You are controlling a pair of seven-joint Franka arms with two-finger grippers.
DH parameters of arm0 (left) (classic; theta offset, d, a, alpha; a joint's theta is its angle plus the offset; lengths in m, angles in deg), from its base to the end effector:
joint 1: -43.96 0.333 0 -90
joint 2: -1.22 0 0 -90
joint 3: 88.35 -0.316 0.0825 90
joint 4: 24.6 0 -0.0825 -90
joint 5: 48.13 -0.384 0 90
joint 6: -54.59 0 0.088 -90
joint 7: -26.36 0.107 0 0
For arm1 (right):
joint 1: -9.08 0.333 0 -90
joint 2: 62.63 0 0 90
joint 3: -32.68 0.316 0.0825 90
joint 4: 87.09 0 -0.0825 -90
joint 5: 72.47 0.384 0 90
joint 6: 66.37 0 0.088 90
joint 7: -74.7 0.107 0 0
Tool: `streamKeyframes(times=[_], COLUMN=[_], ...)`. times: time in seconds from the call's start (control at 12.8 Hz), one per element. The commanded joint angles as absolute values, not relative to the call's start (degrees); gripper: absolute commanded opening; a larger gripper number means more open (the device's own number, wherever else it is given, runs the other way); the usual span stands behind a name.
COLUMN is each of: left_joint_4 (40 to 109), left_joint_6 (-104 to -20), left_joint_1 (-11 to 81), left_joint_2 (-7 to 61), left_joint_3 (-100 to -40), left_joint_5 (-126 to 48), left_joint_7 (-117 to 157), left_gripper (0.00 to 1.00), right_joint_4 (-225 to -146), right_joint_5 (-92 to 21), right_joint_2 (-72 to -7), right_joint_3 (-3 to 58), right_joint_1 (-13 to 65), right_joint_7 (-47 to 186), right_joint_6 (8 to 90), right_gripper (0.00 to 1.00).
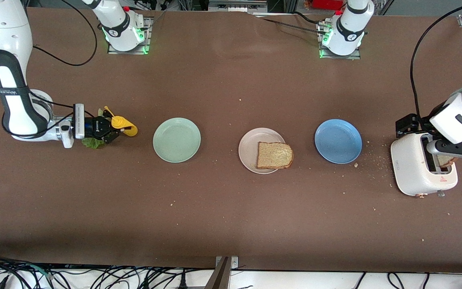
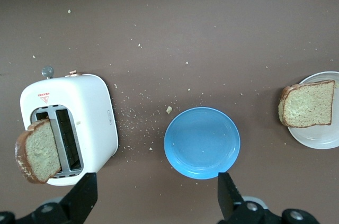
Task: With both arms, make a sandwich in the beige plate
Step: 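Lower the yellow bottle onto the table and open the right gripper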
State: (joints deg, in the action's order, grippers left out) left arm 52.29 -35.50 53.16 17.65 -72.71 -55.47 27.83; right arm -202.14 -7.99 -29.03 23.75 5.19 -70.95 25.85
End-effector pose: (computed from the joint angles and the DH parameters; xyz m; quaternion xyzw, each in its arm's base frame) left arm 0.6361 -0.0332 0.5667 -0.9972 0.0661 0.0220 0.0267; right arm 0.5298 -0.0260 0.1592 -0.5606 -0.5945 -0.3427 0.4635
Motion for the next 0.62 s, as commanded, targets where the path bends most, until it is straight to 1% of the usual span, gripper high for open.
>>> streamKeyframes(times=[0.0,0.39,0.47,0.55], left_joint_4=[52.39,52.39,52.39,52.39], left_joint_6=[-35.14,-35.14,-35.14,-35.14], left_joint_1=[53.27,53.01,53.01,53.01], left_joint_2=[17.04,17.04,17.04,17.04], left_joint_3=[-72.53,-72.53,-72.53,-72.53], left_joint_5=[-54.11,-54.11,-54.11,-54.11], left_joint_7=[27.42,27.33,27.33,27.33], left_gripper=[1.0,1.0,1.0,1.0], right_joint_4=[-202.14,-201.88,-201.79,-201.79], right_joint_5=[-6.03,-5.15,-4.97,-4.19], right_joint_2=[-26.86,-25.63,-25.19,-25.01], right_joint_3=[24.15,24.15,24.15,24.15], right_joint_1=[3.99,3.89,3.98,4.07], right_joint_7=[-74.8,-75.86,-75.86,-75.77], right_joint_6=[25.91,27.75,27.76,27.76], right_gripper=[0.0,0.0,0.07,0.28])
